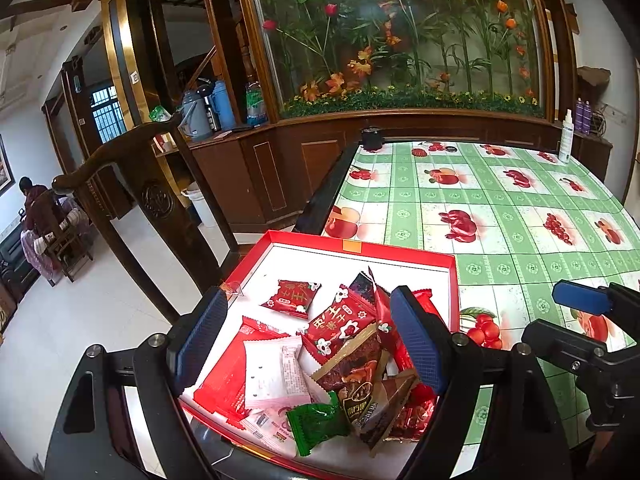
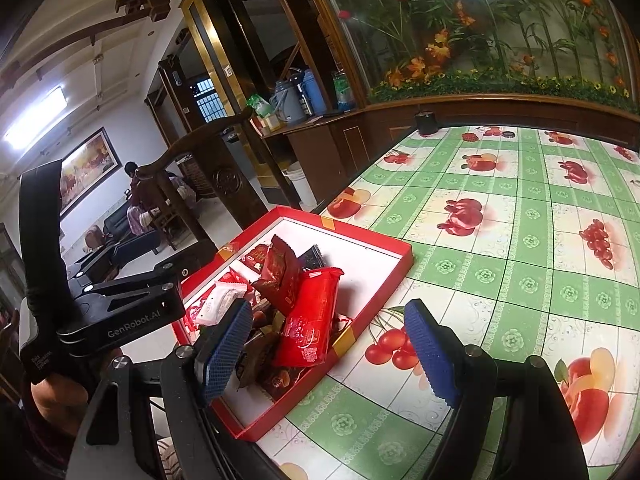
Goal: Organize snacks
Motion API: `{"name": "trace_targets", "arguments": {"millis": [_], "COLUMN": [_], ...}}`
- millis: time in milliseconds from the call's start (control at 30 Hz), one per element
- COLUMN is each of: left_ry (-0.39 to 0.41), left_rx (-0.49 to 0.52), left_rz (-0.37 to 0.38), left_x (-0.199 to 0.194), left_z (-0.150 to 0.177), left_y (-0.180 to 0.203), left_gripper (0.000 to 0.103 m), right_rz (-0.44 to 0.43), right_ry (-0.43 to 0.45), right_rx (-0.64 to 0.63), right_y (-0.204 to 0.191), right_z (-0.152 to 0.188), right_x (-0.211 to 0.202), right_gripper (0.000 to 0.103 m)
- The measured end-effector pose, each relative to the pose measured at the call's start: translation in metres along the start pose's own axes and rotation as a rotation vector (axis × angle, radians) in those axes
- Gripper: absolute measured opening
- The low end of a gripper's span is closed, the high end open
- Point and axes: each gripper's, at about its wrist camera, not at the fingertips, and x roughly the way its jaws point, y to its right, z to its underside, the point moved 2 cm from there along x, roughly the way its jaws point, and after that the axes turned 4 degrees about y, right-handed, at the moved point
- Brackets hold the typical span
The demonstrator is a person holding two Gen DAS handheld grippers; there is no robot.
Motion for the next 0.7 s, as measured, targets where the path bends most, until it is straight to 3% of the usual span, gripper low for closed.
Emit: {"name": "trace_targets", "arguments": {"millis": [700], "left_ry": [0.036], "left_rx": [0.004], "left_rz": [0.001], "left_x": [-0.009], "left_z": [-0.0019], "left_y": [-0.0032], "left_gripper": [0.084], "right_rz": [0.003], "right_ry": [-0.004], "right_rx": [-0.014], "right_y": [-0.0068], "right_z": [-0.0007], "right_x": [0.0021], "right_gripper": [0.08]}}
